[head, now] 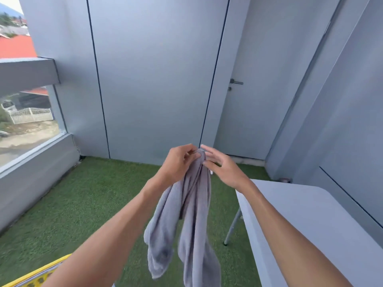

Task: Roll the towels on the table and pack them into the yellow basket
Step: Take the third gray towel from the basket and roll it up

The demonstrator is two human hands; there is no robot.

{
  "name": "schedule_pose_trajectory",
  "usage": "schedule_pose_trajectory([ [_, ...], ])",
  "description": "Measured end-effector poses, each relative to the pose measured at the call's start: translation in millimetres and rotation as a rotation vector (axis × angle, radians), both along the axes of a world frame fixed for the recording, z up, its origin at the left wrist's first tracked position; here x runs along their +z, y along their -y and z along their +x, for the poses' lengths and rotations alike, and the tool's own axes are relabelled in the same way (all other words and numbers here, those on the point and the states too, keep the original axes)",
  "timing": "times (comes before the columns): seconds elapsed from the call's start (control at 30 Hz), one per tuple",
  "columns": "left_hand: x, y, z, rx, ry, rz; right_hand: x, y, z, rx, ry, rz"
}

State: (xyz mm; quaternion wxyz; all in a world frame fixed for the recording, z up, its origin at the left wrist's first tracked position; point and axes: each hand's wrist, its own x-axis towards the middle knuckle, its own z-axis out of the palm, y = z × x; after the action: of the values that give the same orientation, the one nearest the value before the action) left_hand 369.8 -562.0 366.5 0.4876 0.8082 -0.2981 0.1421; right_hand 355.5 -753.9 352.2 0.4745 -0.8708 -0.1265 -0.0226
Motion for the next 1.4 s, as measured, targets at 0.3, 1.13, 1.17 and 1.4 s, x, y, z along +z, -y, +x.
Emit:
schedule_pose_trajectory([
  [0.3, -8, 78, 98, -0.146, -0.457, -0.221, 23, 97, 102, -0.063, 0.150, 0.079],
  [1.13, 0, 216, 416, -0.419, -0.296, 0.090, 8, 226, 374, 0.103, -0.368, 0.380],
  [1.17, 1, 217, 431, -0.423, -0.306, 0.080, 9, 229, 386, 0.081, -0.353, 0.400],
  [1.4, -25, 229, 492, -0.421, -0.476, -0.031, 27, 249, 452, -0.133, -0.131, 0.164],
])
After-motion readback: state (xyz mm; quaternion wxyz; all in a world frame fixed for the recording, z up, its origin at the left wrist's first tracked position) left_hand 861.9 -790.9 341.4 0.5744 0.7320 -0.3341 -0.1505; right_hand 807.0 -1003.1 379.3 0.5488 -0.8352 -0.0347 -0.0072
